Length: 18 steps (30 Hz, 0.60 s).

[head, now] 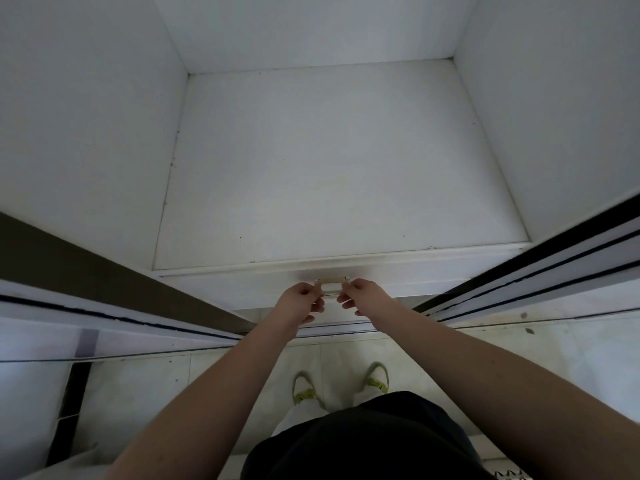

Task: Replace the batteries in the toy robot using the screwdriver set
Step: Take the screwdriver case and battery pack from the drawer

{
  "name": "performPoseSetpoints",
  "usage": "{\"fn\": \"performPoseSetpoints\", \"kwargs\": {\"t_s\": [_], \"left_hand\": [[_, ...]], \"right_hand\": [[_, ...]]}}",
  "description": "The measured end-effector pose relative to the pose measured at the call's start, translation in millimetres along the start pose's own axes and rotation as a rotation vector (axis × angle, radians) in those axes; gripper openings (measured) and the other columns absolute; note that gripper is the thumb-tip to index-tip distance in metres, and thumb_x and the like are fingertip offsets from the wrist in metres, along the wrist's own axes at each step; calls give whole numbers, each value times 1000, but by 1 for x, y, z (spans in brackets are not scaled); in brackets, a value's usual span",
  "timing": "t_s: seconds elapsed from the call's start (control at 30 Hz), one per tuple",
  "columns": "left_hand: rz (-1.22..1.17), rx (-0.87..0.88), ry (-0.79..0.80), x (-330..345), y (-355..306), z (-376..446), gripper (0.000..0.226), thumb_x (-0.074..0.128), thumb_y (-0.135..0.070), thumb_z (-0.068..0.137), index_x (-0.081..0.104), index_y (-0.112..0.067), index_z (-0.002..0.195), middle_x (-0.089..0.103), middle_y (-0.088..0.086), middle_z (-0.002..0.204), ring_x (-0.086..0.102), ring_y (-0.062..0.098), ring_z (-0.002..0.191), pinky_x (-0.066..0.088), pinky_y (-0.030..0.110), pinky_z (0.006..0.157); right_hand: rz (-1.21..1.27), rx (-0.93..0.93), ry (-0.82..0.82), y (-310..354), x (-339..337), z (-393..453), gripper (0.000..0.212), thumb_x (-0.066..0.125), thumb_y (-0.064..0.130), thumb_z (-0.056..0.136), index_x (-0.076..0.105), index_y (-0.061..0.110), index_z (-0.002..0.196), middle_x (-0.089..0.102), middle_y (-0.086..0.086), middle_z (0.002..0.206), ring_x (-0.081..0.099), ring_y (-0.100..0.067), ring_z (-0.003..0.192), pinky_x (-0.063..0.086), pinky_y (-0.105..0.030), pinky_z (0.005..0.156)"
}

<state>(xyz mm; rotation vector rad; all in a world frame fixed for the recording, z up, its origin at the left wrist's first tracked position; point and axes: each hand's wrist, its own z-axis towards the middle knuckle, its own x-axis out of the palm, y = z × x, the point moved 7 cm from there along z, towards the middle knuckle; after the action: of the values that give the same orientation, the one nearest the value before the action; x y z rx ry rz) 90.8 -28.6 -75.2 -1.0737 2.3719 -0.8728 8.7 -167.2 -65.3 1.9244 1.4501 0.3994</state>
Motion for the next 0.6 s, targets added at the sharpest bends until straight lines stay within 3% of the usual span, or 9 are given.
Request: {"fn": "performPoseSetpoints", "kwargs": {"t_s": [0.17,0.27,0.4,0.5,0.6], "left_hand": [[220,15,53,-1,20,-15,18,55,-28,98,61,-12,91,70,1,81,63,10,67,46,22,58],[289,28,67,0,28,-21,18,55,-26,98,61,-12,88,71,2,82,62,8,64,45,16,55],[400,69,61,-3,30,-29,30,55,-35,97,69,-11,88,72,2,81,62,8,64,41,8,50],[499,26,69,-3,31,-34,31,49,-37,99,67,-12,95,71,-1,84,65,7,62,45,16,52],[791,52,113,0,18,-44,34,40,-36,101,63,-12,103,70,3,98,69,13,75,53,28,66]], "right_hand": [[-361,16,32,-13,-5,-21,35,46,41,99,66,11,100,71,0,87,64,-13,72,53,-31,79],[-637,-21,25,-1,-10,-54,41,42,51,97,60,19,115,68,-1,102,63,-15,81,49,-29,75],[-718,-353,-125,40,-19,-110,24,44,39,99,61,26,109,64,9,98,58,-8,87,48,-26,79],[-759,-632,-375,60,-38,-119,21,48,27,100,64,21,111,66,7,102,59,-10,92,47,-25,84],[-949,-669,-438,46,-52,-96,27,49,26,98,65,16,118,68,0,112,61,-19,102,45,-34,93]]}}
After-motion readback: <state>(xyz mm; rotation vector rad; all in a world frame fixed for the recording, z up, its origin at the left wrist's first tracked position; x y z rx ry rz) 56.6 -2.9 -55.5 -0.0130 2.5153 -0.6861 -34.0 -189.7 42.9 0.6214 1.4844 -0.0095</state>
